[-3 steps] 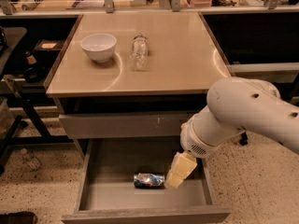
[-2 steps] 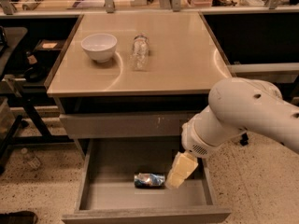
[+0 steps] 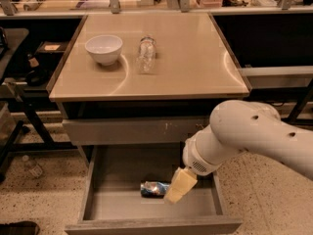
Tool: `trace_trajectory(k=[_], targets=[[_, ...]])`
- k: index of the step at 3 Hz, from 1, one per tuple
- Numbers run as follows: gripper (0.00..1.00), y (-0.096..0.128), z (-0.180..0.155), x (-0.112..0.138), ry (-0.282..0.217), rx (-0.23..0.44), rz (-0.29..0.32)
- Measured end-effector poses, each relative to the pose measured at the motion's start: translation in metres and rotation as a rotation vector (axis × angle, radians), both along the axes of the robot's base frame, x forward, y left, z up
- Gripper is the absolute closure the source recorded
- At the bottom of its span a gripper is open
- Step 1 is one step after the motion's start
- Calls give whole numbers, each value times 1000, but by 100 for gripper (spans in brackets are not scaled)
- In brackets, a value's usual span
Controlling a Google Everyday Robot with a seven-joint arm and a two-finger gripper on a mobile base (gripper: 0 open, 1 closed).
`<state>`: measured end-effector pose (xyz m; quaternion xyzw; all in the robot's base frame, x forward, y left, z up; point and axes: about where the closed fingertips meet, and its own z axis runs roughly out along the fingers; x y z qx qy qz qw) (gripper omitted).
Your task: Pick redbull can from middle drawer and place on counter
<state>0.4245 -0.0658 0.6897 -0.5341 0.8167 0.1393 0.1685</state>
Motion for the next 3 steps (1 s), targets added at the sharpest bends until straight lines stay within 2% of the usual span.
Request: trace_trajectory(k=[1, 3], targets=[[0, 15, -31, 13, -14, 57, -42], [0, 34, -79, 30, -7, 134, -81]])
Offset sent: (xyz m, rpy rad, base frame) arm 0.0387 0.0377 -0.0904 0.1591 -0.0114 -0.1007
